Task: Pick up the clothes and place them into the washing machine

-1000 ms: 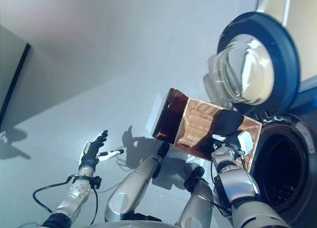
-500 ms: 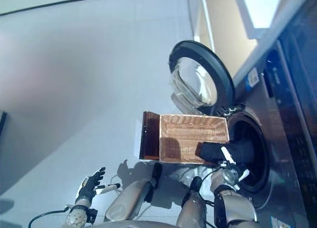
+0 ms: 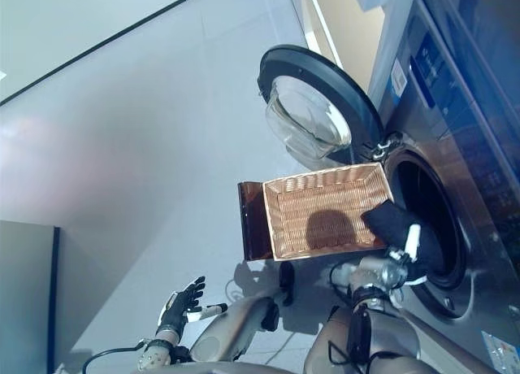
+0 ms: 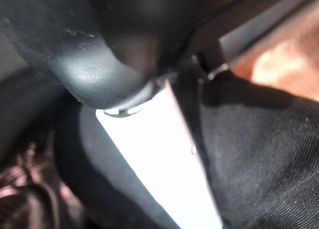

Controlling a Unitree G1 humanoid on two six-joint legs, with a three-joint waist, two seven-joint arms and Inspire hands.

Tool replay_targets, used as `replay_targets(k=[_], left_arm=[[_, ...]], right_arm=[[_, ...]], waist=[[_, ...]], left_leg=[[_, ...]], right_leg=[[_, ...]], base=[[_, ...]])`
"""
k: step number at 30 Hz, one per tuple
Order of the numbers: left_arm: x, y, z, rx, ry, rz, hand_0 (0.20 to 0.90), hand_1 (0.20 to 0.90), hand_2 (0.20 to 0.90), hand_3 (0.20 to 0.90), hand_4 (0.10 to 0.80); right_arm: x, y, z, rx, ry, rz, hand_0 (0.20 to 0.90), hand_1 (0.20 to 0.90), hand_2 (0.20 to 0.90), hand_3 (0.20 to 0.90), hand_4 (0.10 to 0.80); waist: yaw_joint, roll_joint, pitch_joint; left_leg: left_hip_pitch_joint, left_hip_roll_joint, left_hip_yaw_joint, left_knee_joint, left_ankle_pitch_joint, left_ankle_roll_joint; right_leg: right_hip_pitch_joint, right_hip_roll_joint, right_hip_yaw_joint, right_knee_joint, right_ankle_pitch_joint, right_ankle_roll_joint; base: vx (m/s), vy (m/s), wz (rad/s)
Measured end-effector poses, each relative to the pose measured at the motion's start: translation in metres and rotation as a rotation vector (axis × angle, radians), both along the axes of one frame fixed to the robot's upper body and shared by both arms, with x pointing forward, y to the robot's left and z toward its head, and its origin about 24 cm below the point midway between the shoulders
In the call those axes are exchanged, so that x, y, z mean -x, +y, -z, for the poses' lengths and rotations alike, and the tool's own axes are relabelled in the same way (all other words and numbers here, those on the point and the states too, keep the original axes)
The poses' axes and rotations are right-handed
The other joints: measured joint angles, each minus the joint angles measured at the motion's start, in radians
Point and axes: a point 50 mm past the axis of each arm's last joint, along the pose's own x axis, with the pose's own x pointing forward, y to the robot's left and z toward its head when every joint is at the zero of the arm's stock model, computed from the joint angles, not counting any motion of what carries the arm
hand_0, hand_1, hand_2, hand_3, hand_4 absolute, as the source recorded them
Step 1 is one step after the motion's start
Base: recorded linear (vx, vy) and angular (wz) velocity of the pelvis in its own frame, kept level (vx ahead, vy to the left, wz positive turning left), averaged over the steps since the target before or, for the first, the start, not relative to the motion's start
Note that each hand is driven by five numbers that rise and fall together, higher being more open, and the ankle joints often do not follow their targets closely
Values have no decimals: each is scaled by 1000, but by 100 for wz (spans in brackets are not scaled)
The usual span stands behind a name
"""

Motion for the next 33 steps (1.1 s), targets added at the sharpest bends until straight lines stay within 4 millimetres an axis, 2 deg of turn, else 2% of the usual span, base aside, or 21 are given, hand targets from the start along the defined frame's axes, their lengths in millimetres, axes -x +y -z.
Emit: replay_targets(k=[1, 2, 4, 6, 8, 9, 10, 12, 14, 17, 19, 21, 22, 23, 24, 25, 26, 27, 28, 29, 33], left_arm=[[-1, -1, -1, 8, -7, -3, 900, 900, 900, 900, 800], [-2, -1, -1, 10, -10, -5, 900, 900, 900, 900, 800], [-3, -4, -3, 20, -21, 20, 900, 900, 900, 900, 800], [-5, -5, -5, 30, -41, 12, 900, 900, 900, 900, 800], [-17, -4, -12, 48, -90, -6, 900, 900, 900, 900, 800], [-25, -2, -18, 56, -124, -15, 900, 900, 900, 900, 800], [-33, 1, -23, 65, -164, -33, 900, 900, 900, 900, 800], [-37, 4, -25, 69, -181, -60, 900, 900, 900, 900, 800], [-37, 5, -24, 73, -174, -72, 900, 900, 900, 900, 800], [-34, 5, -23, 82, -164, -88, 900, 900, 900, 900, 800], [-30, 8, -21, 86, -150, -112, 900, 900, 900, 900, 800], [-30, 10, -20, 89, -145, -126, 900, 900, 900, 900, 800], [-30, 10, -20, 89, -148, -127, 900, 900, 900, 900, 800], [-30, 10, -20, 88, -147, -128, 900, 900, 900, 900, 800], [-30, 11, -20, 87, -146, -133, 900, 900, 900, 900, 800], [-30, 12, -20, 82, -148, -136, 900, 900, 900, 900, 800], [-31, 13, -20, 78, -150, -142, 900, 900, 900, 900, 800], [-30, 15, -20, 54, -147, -146, 900, 900, 900, 900, 800], [-30, 17, -20, 39, -150, -147, 900, 900, 900, 900, 800], [-31, 18, -21, 24, -157, -141, 900, 900, 900, 900, 800], [-33, 20, -25, -6, -183, -144, 900, 900, 900, 900, 800]], right_arm=[[-11, -10, -23, 36, -45, 12, 200, 200, 200, 200, 300], [-16, -16, -36, 68, -68, 17, 200, 200, 200, 200, 300], [-33, -41, -93, 141, -135, 51, 200, 200, 200, 200, 300], [-40, -38, -105, 192, -99, 26, 200, 200, 200, 200, 300], [-52, -41, -144, 219, -159, 33, 200, 200, 200, 200, 300], [-55, -41, -164, 262, -189, 33, 200, 200, 200, 200, 300], [-57, -41, -180, 345, -211, 14, 900, 900, 900, 900, 800], [-59, -37, -196, 473, -207, -28, 900, 900, 900, 900, 800], [-61, -35, -196, 477, -201, -40, 900, 900, 900, 900, 800], [-62, -35, -197, 449, -221, -38, 900, 900, 900, 900, 800], [-63, -33, -194, 441, -225, -46, 900, 900, 900, 900, 800], [-64, -33, -193, 447, -215, -54, 900, 900, 900, 900, 800], [-66, -32, -192, 460, -193, -68, 900, 900, 900, 900, 800], [-68, -31, -190, 469, -160, -82, 900, 900, 900, 900, 800], [-69, -31, -186, 500, -97, -103, 900, 900, 900, 900, 800], [-69, -33, -181, 539, 0, -134, 900, 900, 900, 900, 800], [-70, -33, -177, 599, 109, -168, 900, 900, 900, 900, 800], [-72, -32, -169, 748, 376, -249, 900, 900, 900, 900, 800], [-72, -31, -164, 888, 572, -308, 900, 900, 900, 900, 800], [-72, -31, -161, 996, 715, -348, 900, 900, 900, 900, 800], [-73, -28, -156, 1102, 864, -401, 900, 900, 900, 900, 800]], waist=[[-1, 17, 8], [2, 26, 10], [15, 55, 14], [21, 59, 20], [14, 61, 40], [21, 58, 60], [20, 54, 93], [10, 38, 117], [0, 12, 137], [-2, -15, 158], [-3, -32, 170], [-6, -35, 172], [-7, -36, 172], [-6, -37, 173], [-11, -38, 174], [-7, -38, 174], [-12, -38, 174], [-11, -38, 173], [-16, -38, 173], [-23, -38, 173], [-26, -35, 171]], left_leg=[[-1, -5, 3, -5, 4, 0], [-1, -7, 4, -7, 5, 1], [-4, -15, 25, -18, 17, 8], [-31, -25, 31, -7, 16, 7], [-99, -36, 44, 66, -3, 10], [-146, -35, 58, 141, -34, 30], [-182, -33, 69, 226, -73, 33], [-252, -28, 70, 340, -129, 28], [-279, -24, 69, 392, -162, 32], [-281, -22, 77, 387, -160, 34], [-278, -16, 94, 393, -166, 34], [-276, -12, 105, 404, -161, 44], [-272, -9, 110, 405, -174, 49], [-270, -11, 111, 408, -168, 49], [-260, -9, 112, 405, -174, 50], [-252, -12, 110, 404, -170, 49], [-246, -8, 110, 396, -182, 41], [-241, -9, 100, 400, -176, 45], [-241, -6, 97, 400, -176, 33], [-243, -5, 87, 399, -184, 32], [-243, -3, 39, 381, -152, 4]], right_leg=[[-11, -2, 9, 7, 1, 3], [-16, -6, 15, 11, 0, 5], [-42, -10, 42, 21, 4, 11], [-100, -16, 81, 57, 1, 15], [-177, -26, 116, 129, -12, 19], [-228, -24, 145, 187, -25, 18], [-263, -22, 168, 246, -47, 13], [-326, -11, 199, 328, -75, 10], [-348, -8, 206, 370, -98, 20], [-352, 2, 224, 357, -92, 21], [-351, 5, 232, 355, -86, 11], [-346, 7, 238, 348, -73, 21], [-341, 7, 236, 347, -77, 16], [-339, 6, 238, 348, -62, 29], [-327, 4, 232, 345, -74, 20], [-323, 4, 233, 345, -63, 28], [-314, 2, 225, 346, -78, 18], [-308, 4, 222, 351, -73, 24], [-306, 3, 213, 350, -78, 15], [-306, 4, 203, 348, -87, 17], [-296, 9, 164, 352, -89, -5]], base=[[-13, 40, -14], [-36, 78, -12], [-70, 65, -25], [-121, 14, -34], [-66, -42, -19], [-75, -77, -31], [-32, -75, -41], [66, -29, -22], [36, 17, -3], [-25, 23, -6], [-47, 38, -18], [37, 21, -16], [-37, 11, -15], [-138, 6, -12], [-41, -6, -6], [-47, -14, -2], [-50, -36, -1], [-48, -55, 2], [-35, -72, 7], [-27, -70, 13], [-18, -57, 25]])
